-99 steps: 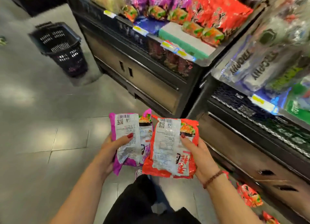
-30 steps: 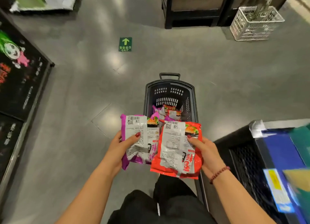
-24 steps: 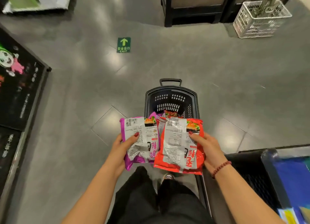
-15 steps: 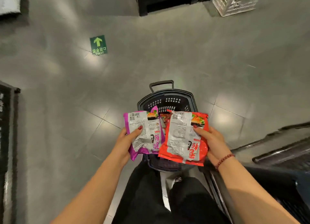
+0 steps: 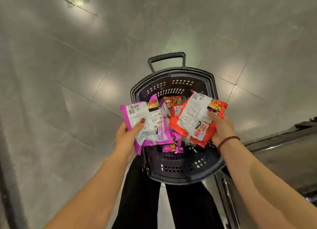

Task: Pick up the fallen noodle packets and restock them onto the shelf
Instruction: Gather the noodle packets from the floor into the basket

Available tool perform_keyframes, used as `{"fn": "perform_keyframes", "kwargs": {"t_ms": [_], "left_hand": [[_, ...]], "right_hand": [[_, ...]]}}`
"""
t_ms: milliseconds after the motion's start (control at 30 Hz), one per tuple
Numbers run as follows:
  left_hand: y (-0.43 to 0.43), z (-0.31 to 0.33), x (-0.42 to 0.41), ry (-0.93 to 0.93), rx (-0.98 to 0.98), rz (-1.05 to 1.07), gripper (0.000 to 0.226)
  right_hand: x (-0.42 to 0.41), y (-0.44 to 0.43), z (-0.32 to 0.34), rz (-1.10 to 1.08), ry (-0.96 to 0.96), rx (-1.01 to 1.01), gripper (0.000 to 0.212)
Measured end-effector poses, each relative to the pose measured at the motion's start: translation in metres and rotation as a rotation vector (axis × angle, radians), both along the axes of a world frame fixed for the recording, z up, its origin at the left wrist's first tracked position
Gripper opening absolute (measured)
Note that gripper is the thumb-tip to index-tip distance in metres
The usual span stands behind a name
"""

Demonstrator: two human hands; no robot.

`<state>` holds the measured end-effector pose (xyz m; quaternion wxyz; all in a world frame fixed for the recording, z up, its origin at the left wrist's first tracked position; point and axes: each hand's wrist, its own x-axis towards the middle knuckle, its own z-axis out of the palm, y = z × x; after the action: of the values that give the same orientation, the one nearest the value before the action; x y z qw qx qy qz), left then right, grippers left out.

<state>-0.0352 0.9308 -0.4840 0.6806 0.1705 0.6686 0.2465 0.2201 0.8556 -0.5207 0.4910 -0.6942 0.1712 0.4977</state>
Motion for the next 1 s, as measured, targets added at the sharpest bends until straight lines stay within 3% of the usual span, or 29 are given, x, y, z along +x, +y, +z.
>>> {"fn": "perform_keyframes", "kwargs": {"t_ms": [100, 267, 600, 700, 833, 1000], "left_hand": [[-0.005, -0.037, 0.008, 0.028, 0.020, 0.045, 0.031], [-0.007, -0.092, 0.023, 0.136, 0.092, -0.098, 0.038], [0.017, -0.200, 0.076, 0.239, 0.088, -0.105, 0.029], [0.033, -0.233, 0.083, 0.298, 0.092, -0.174, 0.027], [0.050, -0.270, 0.087, 0.374, 0.136, -0.251, 0.032], [0.058, -0.307, 0.090, 0.443, 0.179, -0.373, 0.039]], "right_hand": [[0.015, 0.016, -0.054, 0.076, -0.001, -0.049, 0.038], [0.020, 0.045, -0.127, 0.196, -0.056, -0.053, 0.017], [0.025, 0.069, -0.202, 0.312, -0.197, -0.132, 0.010], [0.025, 0.073, -0.216, 0.370, -0.231, -0.116, 0.013], [0.024, 0.078, -0.238, 0.307, -0.264, -0.120, 0.037], [0.017, 0.085, -0.268, 0.474, -0.358, -0.150, 0.025]]}}
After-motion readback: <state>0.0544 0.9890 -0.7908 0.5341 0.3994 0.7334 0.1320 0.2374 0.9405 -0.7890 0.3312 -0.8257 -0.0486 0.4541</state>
